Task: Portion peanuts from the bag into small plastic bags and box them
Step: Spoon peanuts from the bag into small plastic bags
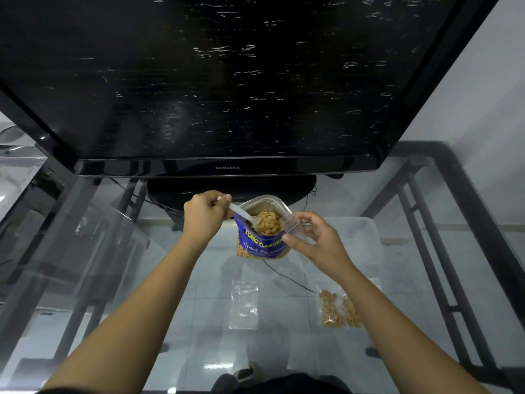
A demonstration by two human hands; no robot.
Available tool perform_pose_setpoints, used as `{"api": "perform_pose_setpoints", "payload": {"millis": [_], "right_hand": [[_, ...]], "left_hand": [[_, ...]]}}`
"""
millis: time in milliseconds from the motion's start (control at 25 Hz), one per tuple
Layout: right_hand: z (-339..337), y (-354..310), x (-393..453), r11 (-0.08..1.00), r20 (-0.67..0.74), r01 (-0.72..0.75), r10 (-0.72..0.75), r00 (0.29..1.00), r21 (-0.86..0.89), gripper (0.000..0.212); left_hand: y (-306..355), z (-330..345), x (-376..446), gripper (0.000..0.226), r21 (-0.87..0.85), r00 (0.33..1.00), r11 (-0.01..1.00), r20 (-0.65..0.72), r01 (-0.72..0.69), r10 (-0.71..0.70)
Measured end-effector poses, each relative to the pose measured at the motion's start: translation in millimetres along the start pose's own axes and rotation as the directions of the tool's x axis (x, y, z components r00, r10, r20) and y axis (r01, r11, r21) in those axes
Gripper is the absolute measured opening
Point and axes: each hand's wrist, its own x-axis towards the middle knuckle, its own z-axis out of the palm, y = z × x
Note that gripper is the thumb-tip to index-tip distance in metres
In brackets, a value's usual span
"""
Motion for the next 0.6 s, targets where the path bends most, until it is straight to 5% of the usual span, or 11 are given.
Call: {"api": "perform_pose_setpoints", "payload": {"millis": [160,360,600], "right_hand": [[1,-1,-1,1.000,0.014,-0.010,0.010,1.000,-0.004,0.042],[-1,-4,-3,0.999,0.002,-0.031,0.031,1.000,0.045,0.037],[-3,-2,-6,0.991,-0.016,-0.067,0.069,0.997,0.115,0.040]], "left_hand": [[7,13,-6,0.016,-0.041,0.995,0.998,0.087,-0.048,0.052],[12,24,-5,0.024,-0.168,0.983,0.970,0.084,0.175,-0.163],[9,20,-3,0.018,-0.279,0.960,0.919,0.104,0.280,-0.261]]}}
